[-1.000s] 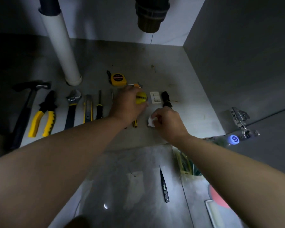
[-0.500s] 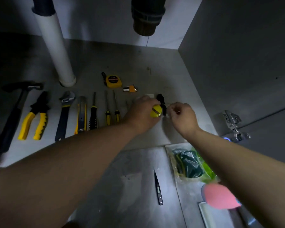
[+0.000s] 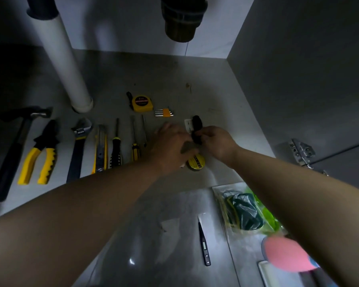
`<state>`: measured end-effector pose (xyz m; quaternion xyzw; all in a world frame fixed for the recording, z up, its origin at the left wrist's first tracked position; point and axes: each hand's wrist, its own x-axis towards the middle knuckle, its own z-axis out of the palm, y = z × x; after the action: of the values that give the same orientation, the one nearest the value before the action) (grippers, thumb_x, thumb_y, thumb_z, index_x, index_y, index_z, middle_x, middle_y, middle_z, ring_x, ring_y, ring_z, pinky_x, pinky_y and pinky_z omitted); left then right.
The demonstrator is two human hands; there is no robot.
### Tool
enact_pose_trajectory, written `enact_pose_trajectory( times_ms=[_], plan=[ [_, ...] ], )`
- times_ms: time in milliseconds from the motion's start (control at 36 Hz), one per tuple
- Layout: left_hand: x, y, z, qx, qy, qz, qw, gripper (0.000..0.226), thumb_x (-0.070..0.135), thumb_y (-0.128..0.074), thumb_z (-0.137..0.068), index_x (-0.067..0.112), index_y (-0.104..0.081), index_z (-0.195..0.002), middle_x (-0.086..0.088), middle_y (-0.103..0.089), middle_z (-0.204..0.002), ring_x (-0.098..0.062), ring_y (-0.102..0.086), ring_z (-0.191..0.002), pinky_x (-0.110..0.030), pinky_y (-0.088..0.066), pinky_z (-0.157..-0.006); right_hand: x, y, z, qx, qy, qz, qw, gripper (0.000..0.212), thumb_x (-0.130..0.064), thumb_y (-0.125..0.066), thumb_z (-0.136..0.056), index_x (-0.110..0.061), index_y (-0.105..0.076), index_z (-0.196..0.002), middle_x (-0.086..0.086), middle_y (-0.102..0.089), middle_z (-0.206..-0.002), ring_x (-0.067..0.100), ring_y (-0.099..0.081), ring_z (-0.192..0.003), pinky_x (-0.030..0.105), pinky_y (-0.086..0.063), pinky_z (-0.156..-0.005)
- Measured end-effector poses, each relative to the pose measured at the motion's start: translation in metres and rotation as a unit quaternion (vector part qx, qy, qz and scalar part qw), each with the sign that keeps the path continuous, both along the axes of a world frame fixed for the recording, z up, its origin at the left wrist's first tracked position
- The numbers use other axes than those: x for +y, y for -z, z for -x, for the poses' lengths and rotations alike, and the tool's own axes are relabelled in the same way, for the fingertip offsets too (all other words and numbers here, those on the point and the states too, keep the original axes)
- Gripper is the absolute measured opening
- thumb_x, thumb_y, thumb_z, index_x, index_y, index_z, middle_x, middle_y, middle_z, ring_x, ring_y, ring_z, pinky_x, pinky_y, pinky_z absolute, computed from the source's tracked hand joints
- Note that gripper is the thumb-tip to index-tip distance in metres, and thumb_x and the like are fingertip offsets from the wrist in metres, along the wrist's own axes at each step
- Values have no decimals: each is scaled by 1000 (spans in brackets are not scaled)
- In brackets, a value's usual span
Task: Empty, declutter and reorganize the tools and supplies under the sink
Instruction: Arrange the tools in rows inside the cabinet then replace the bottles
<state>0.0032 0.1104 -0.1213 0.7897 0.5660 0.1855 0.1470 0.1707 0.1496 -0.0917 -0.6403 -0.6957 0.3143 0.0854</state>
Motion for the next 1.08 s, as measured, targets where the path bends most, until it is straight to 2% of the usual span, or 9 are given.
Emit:
enact_pose_trajectory(
  times_ms=[111,250,361,472,556,611,694,889,1083],
  plan=[
    [9,3,16,-10,-43,3,999,35,20,-58,-97,23,-68,-130,-7,-54,-137,-30,-45,-128,-42,-38,-106,-2,2,5,24,-12,13,1000,35,-7,-47,-99,-7,-68,-127,11,-58,-141,27,-53,-127,36,-42,-106],
    [11,10,21,51,-34,32,998,44,28,-52,-100,35,-55,-143,3,-44,-154,-26,-36,-138,-40,-31,-114,-4,6,4,57,15,17,998,39,-6,-45,-98,-12,-65,-131,8,-57,-142,24,-54,-126,30,-43,-103],
    [11,11,22,75,-54,30,995,45,31,-47,-102,34,-52,-146,6,-44,-155,-25,-34,-140,-43,-28,-116,-8,10,-7,72,45,-30,996,34,-8,-50,-97,-13,-69,-125,8,-65,-129,22,-61,-116,22,-44,-86],
    [10,10,22,57,-62,46,995,44,28,-47,-103,29,-53,-146,3,-45,-154,-25,-33,-142,-42,-27,-119,-24,8,-19,85,68,-80,991,25,-8,-49,-95,-16,-70,-105,11,-62,-119,26,-65,-103,41,-54,-92],
    [5,6,19,49,-60,46,996,46,23,-49,-100,26,-54,-145,0,-46,-153,-26,-35,-141,-42,-29,-117,-49,2,-28,56,49,-135,988,20,-11,-52,-91,-21,-67,-85,-2,-66,-93,10,-63,-84,27,-52,-75],
    [-2,2,17,42,-68,38,996,46,22,-51,-97,24,-56,-143,-1,-47,-151,-27,-36,-139,-42,-31,-115,-74,-1,-34,49,25,-125,991,17,-14,-54,-90,-22,-67,-82,-9,-65,-76,4,-59,-71,18,-46,-61],
    [-12,-4,13,30,-77,3,997,41,19,-54,-94,18,-61,-135,-7,-54,-139,-30,-44,-131,-42,-37,-107,-119,10,-39,4,-19,-60,998,13,-16,-53,-90,-19,-64,-85,-3,-66,-70,15,-59,-65,30,-46,-60],
    [-36,-6,12,20,-54,-9,998,33,17,-54,-91,16,-64,-123,-8,-56,-127,-31,-48,-120,-41,-38,-98,-208,67,-27,-181,-17,184,966,32,-24,-51,-98,-8,-46,-126,17,-56,-126,35,-59,-116,38,-51,-94],
    [-45,1,30,4,-93,8,996,27,13,-55,-91,19,-64,-116,-7,-55,-118,-30,-50,-114,-40,-41,-93,-243,99,-13,-196,54,206,957,29,-15,-39,-103,-12,-44,-131,11,-56,-127,30,-60,-117,40,-50,-98]
  ],
)
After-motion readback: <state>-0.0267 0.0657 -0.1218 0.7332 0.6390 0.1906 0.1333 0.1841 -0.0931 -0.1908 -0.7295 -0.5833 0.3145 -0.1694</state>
